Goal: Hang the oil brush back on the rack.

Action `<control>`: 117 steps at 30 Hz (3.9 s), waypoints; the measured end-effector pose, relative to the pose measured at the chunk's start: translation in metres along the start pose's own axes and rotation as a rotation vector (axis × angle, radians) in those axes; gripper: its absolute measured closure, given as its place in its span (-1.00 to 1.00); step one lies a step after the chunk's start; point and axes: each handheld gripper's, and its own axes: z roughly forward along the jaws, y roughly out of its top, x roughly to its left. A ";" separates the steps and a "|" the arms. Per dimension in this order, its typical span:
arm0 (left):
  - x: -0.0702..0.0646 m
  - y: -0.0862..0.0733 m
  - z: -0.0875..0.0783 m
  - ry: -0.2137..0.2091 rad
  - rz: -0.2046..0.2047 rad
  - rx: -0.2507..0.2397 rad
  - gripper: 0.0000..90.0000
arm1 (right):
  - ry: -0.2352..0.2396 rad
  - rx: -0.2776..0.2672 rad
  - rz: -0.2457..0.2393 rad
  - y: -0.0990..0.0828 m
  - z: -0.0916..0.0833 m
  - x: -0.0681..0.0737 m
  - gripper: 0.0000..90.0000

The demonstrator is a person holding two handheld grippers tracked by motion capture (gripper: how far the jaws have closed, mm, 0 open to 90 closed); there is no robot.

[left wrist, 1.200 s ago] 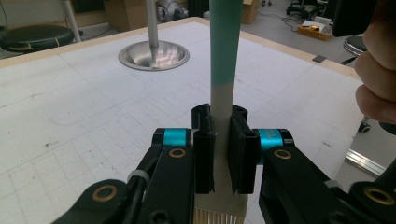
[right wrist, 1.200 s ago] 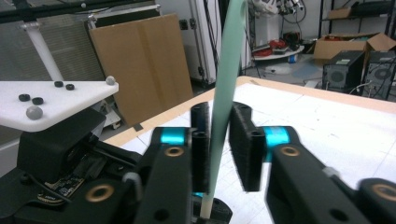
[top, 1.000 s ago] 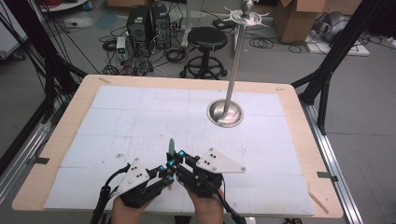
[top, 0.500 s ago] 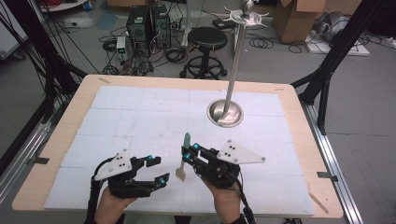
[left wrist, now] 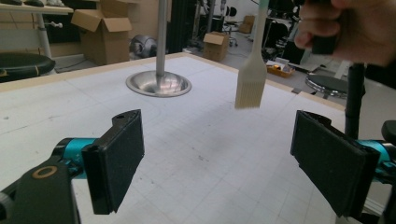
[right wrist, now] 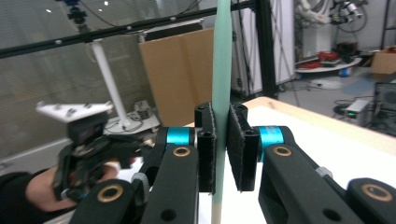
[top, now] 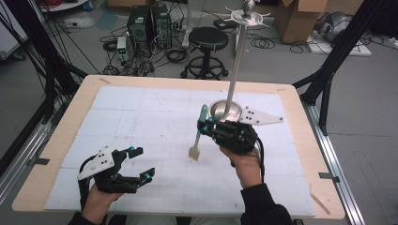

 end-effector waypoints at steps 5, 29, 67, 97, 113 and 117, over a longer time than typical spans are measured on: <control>0.002 -0.003 0.000 0.002 -0.016 0.009 -0.59 | -0.052 0.007 -0.005 0.027 0.003 -0.015 0.83; 0.019 -0.008 -0.012 0.048 -0.022 0.009 -0.56 | -0.294 -0.018 0.030 0.127 0.057 -0.087 0.83; 0.022 -0.009 -0.013 0.050 -0.038 -0.005 -0.56 | -0.524 -0.047 0.062 0.126 0.045 -0.099 0.05; 0.025 -0.011 -0.013 0.091 -0.068 -0.016 -0.57 | -0.477 0.154 -0.107 -0.090 -0.111 -0.026 -0.55; 0.020 -0.012 -0.013 0.101 -0.072 -0.023 -0.56 | -0.486 0.133 -0.089 -0.104 -0.131 -0.014 -0.56; 0.021 -0.012 -0.014 0.101 -0.074 -0.021 -0.55 | -0.492 0.138 -0.097 -0.104 -0.130 -0.012 -0.56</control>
